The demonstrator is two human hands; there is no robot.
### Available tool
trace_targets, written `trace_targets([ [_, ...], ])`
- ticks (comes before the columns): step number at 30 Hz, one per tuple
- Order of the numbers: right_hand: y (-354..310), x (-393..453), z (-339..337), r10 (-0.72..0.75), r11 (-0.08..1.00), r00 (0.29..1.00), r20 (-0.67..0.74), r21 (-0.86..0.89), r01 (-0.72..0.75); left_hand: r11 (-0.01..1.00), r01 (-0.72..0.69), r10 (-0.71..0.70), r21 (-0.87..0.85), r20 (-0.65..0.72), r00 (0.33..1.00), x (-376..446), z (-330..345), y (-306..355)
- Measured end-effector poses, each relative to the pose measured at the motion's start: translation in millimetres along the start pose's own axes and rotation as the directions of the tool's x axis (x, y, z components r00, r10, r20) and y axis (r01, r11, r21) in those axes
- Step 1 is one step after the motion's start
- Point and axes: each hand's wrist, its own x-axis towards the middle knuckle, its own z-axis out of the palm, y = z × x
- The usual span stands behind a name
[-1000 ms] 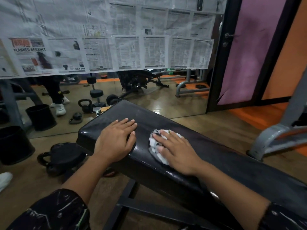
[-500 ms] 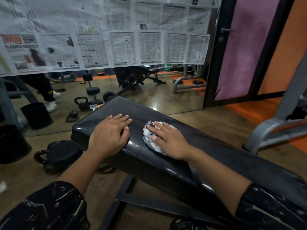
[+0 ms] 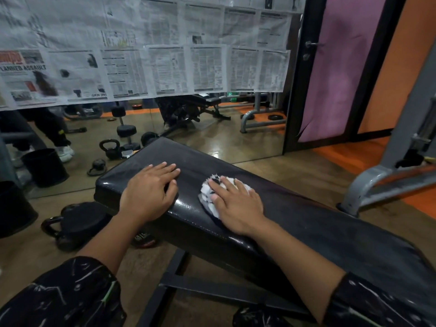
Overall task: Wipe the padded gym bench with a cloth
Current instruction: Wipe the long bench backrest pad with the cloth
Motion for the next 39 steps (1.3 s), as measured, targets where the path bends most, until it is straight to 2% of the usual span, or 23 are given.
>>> trace_targets([
  [2, -22.0, 0.4, 6.1, -0.031, 0.999, 0.999, -0.012, 0.016, 0.031, 1.000, -0.002, 0.002, 0.006, 0.001, 1.000, 0.1, 0.0, -0.4],
  [4, -34.0, -17.2, 8.3, -0.157, 0.988, 0.986, -0.046, 0.001, 0.158, 1.000, -0.005, 0.005, 0.007, 0.000, 1.000, 1.1, 0.0, -2.0],
  [6, -25.7, -38.0, 7.6, -0.275, 0.961, 0.959, -0.065, -0.037, 0.274, 1.000, -0.005, 0.005, 0.005, -0.006, 1.000, 1.1, 0.3, -2.5],
  [8, -5.8, -48.9, 4.7, -0.316, 0.949, 0.948, -0.043, -0.029, 0.315, 1.000, -0.005, 0.005, 0.003, -0.012, 1.000, 1.3, 0.4, -2.7],
  [10, 15.5, -44.6, 1.6, -0.247, 0.969, 0.968, -0.042, 0.004, 0.247, 1.000, -0.008, 0.008, -0.002, -0.017, 1.000, 0.6, 0.3, -2.5],
  [14, 16.7, -1.2, -2.9, 0.038, 0.999, 0.999, -0.004, 0.020, -0.038, 1.000, -0.007, 0.007, 0.000, -0.018, 1.000, 1.0, 0.5, -1.0],
  [16, -3.3, 6.7, -0.3, 0.019, 1.000, 1.000, 0.012, 0.007, -0.020, 1.000, -0.003, 0.003, 0.003, -0.014, 1.000, 1.1, 0.7, -1.4],
  [18, -16.9, -7.2, 3.4, -0.090, 0.996, 0.996, 0.000, 0.000, 0.090, 1.000, -0.003, 0.003, 0.004, -0.017, 1.000, 1.3, 1.4, -2.3],
  [20, -14.1, -30.4, 4.5, -0.196, 0.981, 0.980, -0.027, -0.011, 0.196, 1.000, -0.006, 0.006, 0.001, -0.019, 1.000, 0.9, 2.1, -3.2],
  [22, 2.2, -40.2, 1.9, -0.238, 0.971, 0.971, -0.019, 0.007, 0.238, 1.000, -0.011, 0.011, 0.000, -0.020, 1.000, 1.2, 1.8, -3.5],
  [24, 19.7, -30.0, -2.0, -0.193, 0.981, 0.981, -0.006, 0.035, 0.193, 1.000, -0.019, 0.019, 0.008, -0.015, 1.000, 1.2, 1.2, -3.7],
  [26, 27.6, -5.7, -5.9, -0.067, 0.997, 0.997, 0.026, 0.032, 0.066, 1.000, -0.021, 0.021, 0.018, -0.008, 1.000, 0.6, 1.1, -3.3],
  [28, 19.3, 15.1, -4.9, 0.045, 0.999, 0.998, 0.043, 0.002, -0.045, 1.000, -0.020, 0.020, 0.019, -0.003, 1.000, 0.7, 1.0, -2.6],
  [29, 11.3, 18.7, -3.1, 0.055, 0.998, 0.998, 0.031, -0.011, -0.054, 1.000, -0.019, 0.019, 0.017, 0.000, 1.000, 0.9, 1.2, -2.4],
  [30, 2.8, 16.1, -1.2, 0.025, 0.999, 1.000, 0.012, -0.022, -0.024, 1.000, -0.019, 0.019, 0.015, 0.000, 1.000, 1.5, 1.6, -2.9],
  [33, -6.8, -22.9, 5.2, -0.194, 0.981, 0.980, -0.050, -0.043, 0.191, 1.000, -0.024, 0.023, 0.019, 0.004, 1.000, 1.7, 3.1, -5.5],
  [35, 5.8, -41.7, 3.2, -0.261, 0.965, 0.964, -0.043, -0.005, 0.261, 0.999, -0.030, 0.030, 0.018, -0.002, 1.000, 1.4, 3.5, -5.7],
  [37, 26.0, -34.0, -0.2, -0.217, 0.976, 0.976, -0.030, 0.017, 0.218, 1.000, -0.028, 0.028, 0.010, -0.012, 1.000, 1.2, 3.7, -5.5],
  [39, 39.9, -9.6, -4.6, -0.089, 0.996, 0.996, -0.008, 0.022, 0.089, 0.999, -0.032, 0.032, 0.011, -0.014, 0.999, 1.0, 4.0, -4.7],
])
